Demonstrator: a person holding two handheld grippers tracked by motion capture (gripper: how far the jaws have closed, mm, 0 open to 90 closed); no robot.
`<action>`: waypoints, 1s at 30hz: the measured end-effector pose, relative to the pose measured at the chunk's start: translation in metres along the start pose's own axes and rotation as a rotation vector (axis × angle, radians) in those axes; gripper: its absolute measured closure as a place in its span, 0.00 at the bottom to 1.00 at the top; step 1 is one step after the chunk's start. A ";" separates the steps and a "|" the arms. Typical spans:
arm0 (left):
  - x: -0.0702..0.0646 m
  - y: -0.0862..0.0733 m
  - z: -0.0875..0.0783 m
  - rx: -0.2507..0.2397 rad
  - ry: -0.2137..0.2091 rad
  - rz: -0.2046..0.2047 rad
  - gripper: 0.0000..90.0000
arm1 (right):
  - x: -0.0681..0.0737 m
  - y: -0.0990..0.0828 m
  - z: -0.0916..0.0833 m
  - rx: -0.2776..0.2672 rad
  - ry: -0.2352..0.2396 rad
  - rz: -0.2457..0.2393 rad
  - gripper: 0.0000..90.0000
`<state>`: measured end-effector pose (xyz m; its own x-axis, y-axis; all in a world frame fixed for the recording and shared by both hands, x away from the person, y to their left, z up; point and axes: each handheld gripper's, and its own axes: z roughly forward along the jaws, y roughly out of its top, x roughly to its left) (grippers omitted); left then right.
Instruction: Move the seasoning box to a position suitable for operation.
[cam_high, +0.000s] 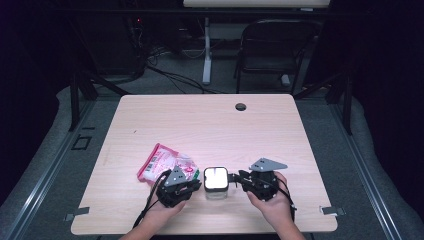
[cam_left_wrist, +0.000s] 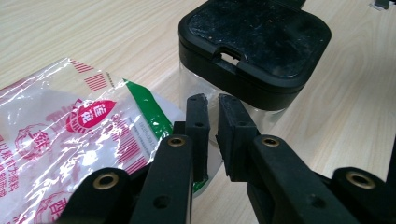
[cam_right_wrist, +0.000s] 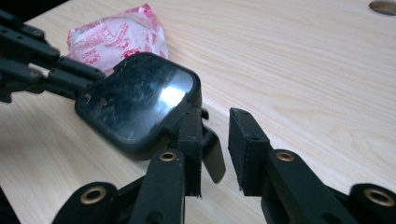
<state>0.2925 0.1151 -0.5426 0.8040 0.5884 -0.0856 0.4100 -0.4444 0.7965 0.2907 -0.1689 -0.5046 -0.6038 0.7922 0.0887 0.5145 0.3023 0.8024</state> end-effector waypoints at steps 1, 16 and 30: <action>0.000 0.000 0.000 -0.001 0.000 0.000 0.93 | 0.000 0.004 0.001 -0.005 -0.005 -0.004 0.84; 0.000 0.000 -0.003 -0.008 -0.002 -0.002 0.93 | -0.005 0.003 0.006 -0.021 0.008 0.135 0.84; -0.001 0.000 -0.007 -0.023 -0.018 0.002 0.93 | -0.001 0.002 0.009 -0.018 0.045 0.133 0.85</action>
<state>0.2887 0.1186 -0.5383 0.8127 0.5750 -0.0943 0.3984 -0.4302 0.8100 0.2976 -0.1641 -0.5085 -0.5579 0.7999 0.2211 0.5811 0.1863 0.7922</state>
